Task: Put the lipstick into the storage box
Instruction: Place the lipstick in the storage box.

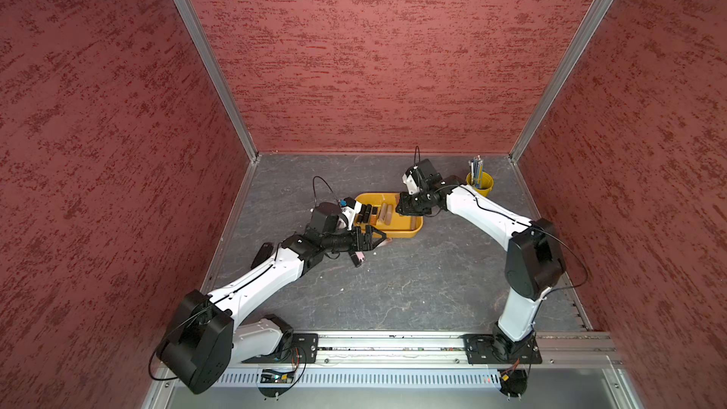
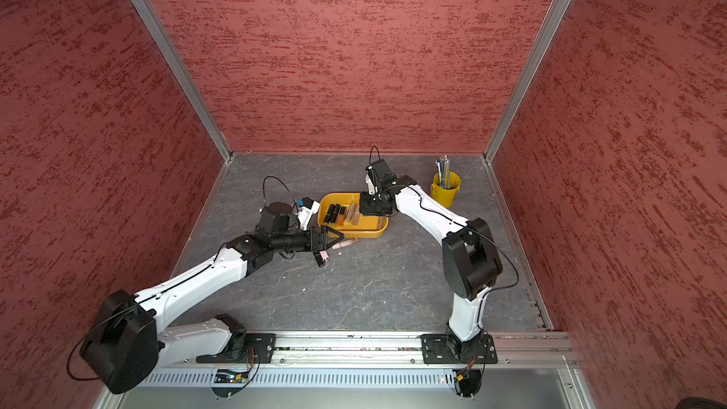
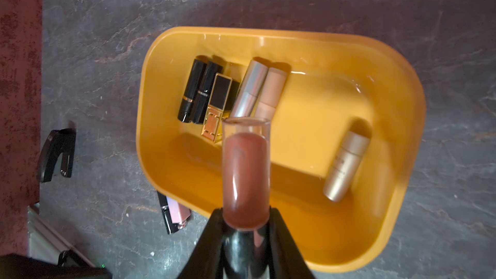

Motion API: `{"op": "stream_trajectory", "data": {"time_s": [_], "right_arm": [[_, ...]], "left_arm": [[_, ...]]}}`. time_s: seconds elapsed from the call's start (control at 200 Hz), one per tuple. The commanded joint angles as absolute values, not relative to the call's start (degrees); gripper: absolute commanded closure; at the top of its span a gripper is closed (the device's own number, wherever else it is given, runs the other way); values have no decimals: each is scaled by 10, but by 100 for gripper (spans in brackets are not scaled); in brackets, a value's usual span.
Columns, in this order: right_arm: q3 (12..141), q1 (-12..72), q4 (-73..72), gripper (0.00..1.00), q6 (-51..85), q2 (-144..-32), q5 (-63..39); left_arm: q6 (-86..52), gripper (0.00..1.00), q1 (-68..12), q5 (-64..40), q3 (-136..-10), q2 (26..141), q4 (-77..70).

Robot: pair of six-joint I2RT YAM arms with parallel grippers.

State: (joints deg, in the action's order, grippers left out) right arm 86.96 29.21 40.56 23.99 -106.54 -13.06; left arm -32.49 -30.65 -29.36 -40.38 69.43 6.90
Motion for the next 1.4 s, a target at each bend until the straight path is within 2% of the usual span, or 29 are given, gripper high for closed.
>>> {"op": "stream_trajectory", "data": {"time_s": [0.0,0.326,1.077,1.398], "right_arm": [[899,285,417,80,231,-1098,-122],[944,281,416,80,240,-1172,-131],[968,272,391,79,266,-1250,-137],[969,270,382,70,273,-1259,-142]], "left_arm": [[-311,0,-309,-276,-421,694,90],[-310,0,-308,-239,-423,702,134],[-323,0,-304,-210,-409,689,173],[-325,0,-301,-208,-405,686,178]]}}
